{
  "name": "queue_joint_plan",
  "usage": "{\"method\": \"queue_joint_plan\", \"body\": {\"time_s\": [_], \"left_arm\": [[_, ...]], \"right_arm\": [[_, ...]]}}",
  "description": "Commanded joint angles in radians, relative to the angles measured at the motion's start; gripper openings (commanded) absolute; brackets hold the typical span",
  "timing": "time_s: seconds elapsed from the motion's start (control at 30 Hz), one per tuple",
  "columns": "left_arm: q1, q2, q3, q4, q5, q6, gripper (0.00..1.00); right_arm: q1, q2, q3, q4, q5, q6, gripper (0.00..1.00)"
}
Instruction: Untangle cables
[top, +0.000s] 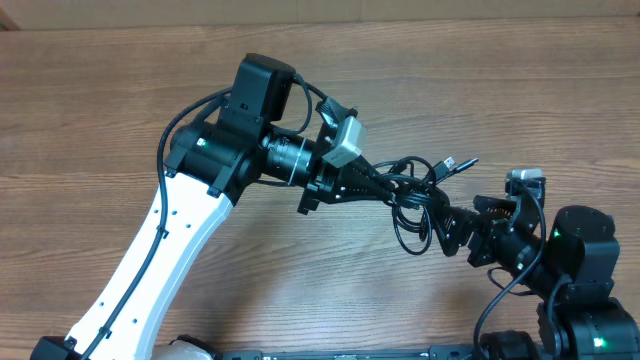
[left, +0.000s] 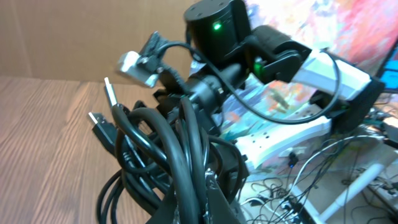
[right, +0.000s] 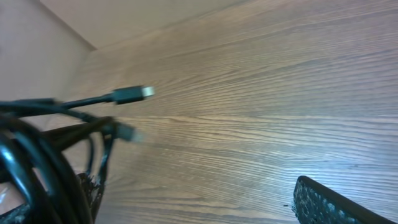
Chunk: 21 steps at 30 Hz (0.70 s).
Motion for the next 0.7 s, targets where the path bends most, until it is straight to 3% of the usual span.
{"method": "queue_joint_plan", "body": {"time_s": [0.0,0.23,0.47,0.67], "left_arm": [[0.000,-0.032,0.029,0.006,0.128,0.022,0.04],[0.000,-0.032,0.029,0.000,0.130,0.019,0.04],[0.000,-0.032,0.029,-0.002,0.108,0.014,0.04],[0.001,-0.032,0.029,-0.004,-0.115,-0.100,0.04]], "right_arm": [[-0.003,-0.001,-0.006,-0.019,0.106,-0.002,1.00],[-0.003,-0.001,-0.006,-0.103,0.425,0.172,1.00],[-0.003,-0.001,-0.006,-0.163,0.579,0.290,1.00],[-0.003,-0.001,-0.006,-0.170,0.600,0.315,1.00]]}}
